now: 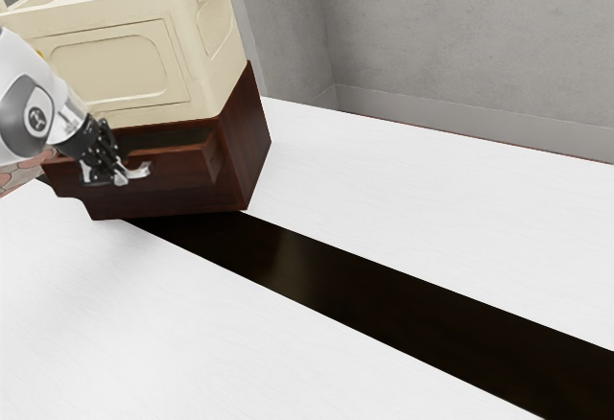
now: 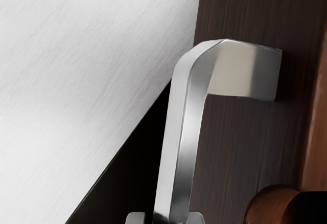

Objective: Pull the drawer handle with one arm to open the drawer

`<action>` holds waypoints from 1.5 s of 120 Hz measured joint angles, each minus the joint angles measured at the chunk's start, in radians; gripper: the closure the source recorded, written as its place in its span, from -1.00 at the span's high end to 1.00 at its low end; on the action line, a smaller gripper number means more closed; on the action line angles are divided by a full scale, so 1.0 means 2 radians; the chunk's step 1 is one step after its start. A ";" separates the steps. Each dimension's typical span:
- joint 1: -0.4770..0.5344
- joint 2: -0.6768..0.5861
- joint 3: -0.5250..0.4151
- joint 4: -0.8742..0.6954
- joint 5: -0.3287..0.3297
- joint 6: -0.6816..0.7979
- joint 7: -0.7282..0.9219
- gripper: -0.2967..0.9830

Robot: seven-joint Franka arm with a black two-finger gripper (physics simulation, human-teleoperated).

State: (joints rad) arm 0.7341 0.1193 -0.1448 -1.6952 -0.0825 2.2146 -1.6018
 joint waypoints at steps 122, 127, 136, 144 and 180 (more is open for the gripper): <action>0.007 -0.094 0.007 -0.113 0.000 0.001 0.008 -0.56; 0.010 -0.098 0.007 -0.118 0.000 0.001 0.008 -0.56; 0.014 -0.105 0.007 -0.125 0.000 0.001 0.008 -0.57; 0.017 -0.109 0.006 -0.127 0.000 0.001 0.008 -0.58; 0.019 -0.123 0.006 -0.144 0.001 0.001 0.008 -0.56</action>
State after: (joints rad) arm 0.7716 -0.1265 -0.1335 -1.9837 -0.0810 2.2161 -1.5848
